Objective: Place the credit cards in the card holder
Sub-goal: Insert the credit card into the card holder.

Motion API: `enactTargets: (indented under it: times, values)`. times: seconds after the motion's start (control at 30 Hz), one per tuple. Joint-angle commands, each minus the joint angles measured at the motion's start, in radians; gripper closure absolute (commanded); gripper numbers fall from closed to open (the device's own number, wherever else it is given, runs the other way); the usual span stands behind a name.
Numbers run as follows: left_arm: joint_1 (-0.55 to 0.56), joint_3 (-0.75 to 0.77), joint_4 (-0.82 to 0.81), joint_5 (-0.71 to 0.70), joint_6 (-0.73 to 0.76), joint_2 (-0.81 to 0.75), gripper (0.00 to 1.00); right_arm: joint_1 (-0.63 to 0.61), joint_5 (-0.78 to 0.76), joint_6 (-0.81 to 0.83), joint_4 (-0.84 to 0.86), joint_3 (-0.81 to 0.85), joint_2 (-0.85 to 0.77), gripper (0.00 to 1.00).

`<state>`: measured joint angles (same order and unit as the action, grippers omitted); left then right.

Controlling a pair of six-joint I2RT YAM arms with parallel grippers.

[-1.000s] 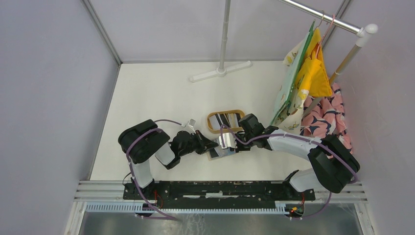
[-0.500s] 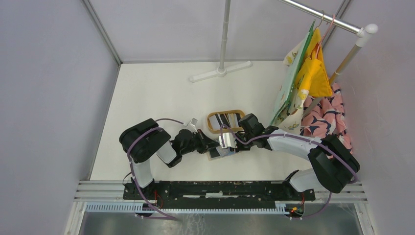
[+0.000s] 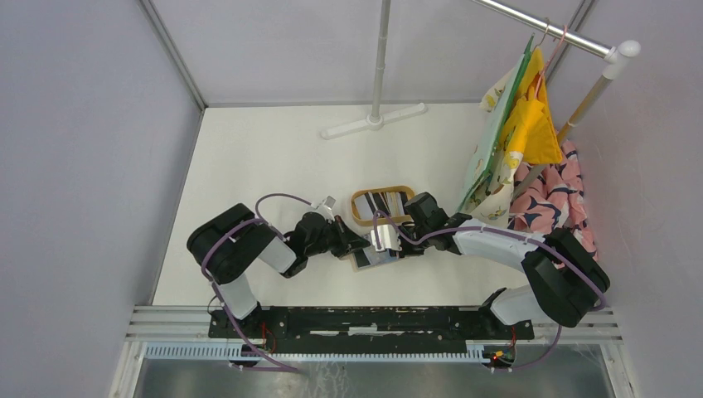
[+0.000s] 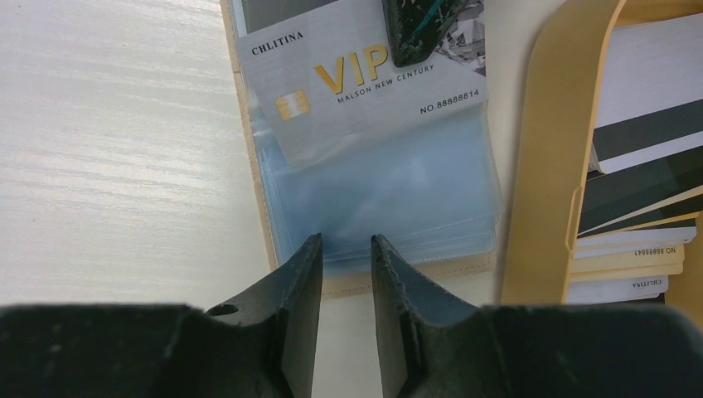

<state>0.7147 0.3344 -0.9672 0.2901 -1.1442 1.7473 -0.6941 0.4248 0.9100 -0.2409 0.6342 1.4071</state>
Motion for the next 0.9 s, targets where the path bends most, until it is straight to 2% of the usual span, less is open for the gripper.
enactTargets:
  times: [0.0,0.2,0.57,0.87]
  values:
    - [-0.006,0.033,0.070,-0.008,0.097,0.000,0.98,-0.003,0.002,-0.013,0.013,0.023,-0.011,0.66]
    - [-0.005,0.035,-0.006,0.021,0.091,0.044,0.98,-0.004,0.002,-0.013,0.014,0.022,-0.009,0.66]
    - [-0.006,0.012,0.095,-0.010,0.199,-0.088,0.98,-0.003,0.001,-0.012,0.013,0.022,-0.007,0.66]
    - [-0.006,-0.050,-0.015,-0.046,0.161,-0.106,0.98,-0.003,0.005,-0.010,0.011,0.021,-0.006,0.66]
